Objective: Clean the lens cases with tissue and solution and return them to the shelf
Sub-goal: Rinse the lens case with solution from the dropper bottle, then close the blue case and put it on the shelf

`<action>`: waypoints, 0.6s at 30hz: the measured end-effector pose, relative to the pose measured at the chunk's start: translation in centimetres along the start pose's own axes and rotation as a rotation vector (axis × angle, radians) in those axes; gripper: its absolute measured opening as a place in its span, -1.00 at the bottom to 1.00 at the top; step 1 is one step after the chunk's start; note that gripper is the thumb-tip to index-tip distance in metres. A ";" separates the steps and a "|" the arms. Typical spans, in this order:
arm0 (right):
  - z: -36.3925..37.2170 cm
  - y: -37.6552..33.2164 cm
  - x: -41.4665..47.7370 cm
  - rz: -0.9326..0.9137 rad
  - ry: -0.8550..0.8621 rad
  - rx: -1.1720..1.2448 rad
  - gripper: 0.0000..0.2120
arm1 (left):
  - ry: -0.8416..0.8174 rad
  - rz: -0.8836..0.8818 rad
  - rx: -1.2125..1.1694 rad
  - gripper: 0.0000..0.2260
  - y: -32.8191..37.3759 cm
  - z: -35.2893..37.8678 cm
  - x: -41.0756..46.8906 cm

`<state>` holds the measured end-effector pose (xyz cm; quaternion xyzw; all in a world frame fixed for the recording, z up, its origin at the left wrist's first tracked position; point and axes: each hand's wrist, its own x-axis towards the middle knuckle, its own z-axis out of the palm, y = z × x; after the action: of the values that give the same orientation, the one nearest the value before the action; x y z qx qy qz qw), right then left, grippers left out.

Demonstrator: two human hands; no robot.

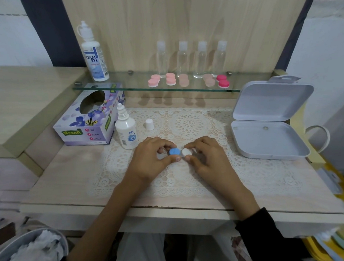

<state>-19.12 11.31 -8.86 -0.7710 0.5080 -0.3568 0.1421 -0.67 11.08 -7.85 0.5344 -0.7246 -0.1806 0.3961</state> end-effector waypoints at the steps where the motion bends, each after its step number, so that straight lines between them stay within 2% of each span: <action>1: 0.0 0.0 0.0 -0.004 -0.003 -0.004 -0.76 | 0.001 0.000 -0.001 -0.75 0.0 0.0 0.0; 4: 0.0 -0.1 0.0 -0.015 -0.018 -0.007 -0.72 | 0.005 0.000 -0.007 -0.75 0.1 0.0 0.0; 18: 0.1 -0.4 0.3 0.012 -0.021 -0.021 -0.81 | -0.001 -0.011 -0.008 -0.74 0.3 -0.1 -0.1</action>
<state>-18.72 11.20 -8.59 -0.7732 0.5148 -0.3423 0.1414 -0.80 11.25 -7.64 0.5367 -0.7211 -0.1860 0.3966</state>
